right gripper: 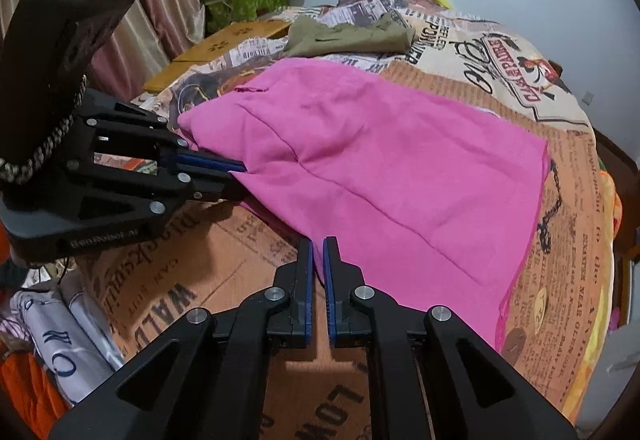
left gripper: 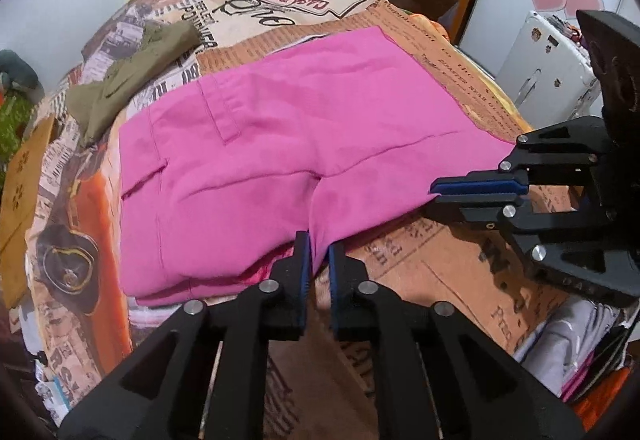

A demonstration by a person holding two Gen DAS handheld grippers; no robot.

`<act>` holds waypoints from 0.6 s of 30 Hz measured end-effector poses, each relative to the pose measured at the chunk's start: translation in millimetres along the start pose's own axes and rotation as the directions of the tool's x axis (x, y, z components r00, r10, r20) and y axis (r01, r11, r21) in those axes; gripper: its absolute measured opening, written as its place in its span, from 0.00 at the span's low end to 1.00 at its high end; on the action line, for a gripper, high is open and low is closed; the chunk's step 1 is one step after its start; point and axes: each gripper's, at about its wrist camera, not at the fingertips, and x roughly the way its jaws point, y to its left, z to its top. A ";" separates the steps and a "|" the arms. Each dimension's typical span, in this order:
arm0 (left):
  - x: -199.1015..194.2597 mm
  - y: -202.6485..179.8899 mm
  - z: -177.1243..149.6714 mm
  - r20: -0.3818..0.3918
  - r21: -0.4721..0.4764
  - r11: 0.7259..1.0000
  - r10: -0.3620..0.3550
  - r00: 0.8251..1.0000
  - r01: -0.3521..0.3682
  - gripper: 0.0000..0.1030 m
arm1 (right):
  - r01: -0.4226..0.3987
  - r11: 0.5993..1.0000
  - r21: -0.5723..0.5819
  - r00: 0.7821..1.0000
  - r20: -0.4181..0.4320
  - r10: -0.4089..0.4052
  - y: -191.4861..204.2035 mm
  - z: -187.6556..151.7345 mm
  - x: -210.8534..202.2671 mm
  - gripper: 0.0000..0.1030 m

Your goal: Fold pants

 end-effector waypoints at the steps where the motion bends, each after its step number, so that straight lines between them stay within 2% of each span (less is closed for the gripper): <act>1: -3.2 2.3 -1.5 -0.004 -0.003 1.000 -0.012 1.000 0.012 0.09 | -0.008 1.000 0.007 1.000 -0.004 0.008 -0.7 -0.3 -2.1 0.06; 4: -17.7 7.4 -3.3 0.000 -0.003 0.999 -0.041 0.999 0.041 0.09 | -0.027 0.999 0.031 1.000 0.009 0.027 -2.2 1.9 -10.8 0.06; 6: -30.6 10.9 -0.6 0.030 -0.003 0.999 -0.033 0.999 0.034 0.11 | -0.040 0.998 0.047 0.999 0.034 0.039 -2.7 7.0 -17.2 0.06; 11: -46.8 24.6 16.7 0.098 -0.040 0.999 -0.014 0.995 0.018 0.33 | -0.051 0.996 0.073 0.997 0.070 0.045 -2.6 25.0 -15.3 0.06; 13: -37.9 28.6 22.1 0.089 -0.060 0.998 -0.011 0.996 0.017 0.34 | -0.051 0.994 0.097 0.998 0.053 0.046 -3.8 30.0 -4.6 0.06; 18: 6.8 37.1 17.2 -0.011 -0.079 0.997 0.012 1.000 -0.013 0.34 | -0.051 0.988 0.146 0.998 -0.031 0.056 -9.7 25.8 24.2 0.06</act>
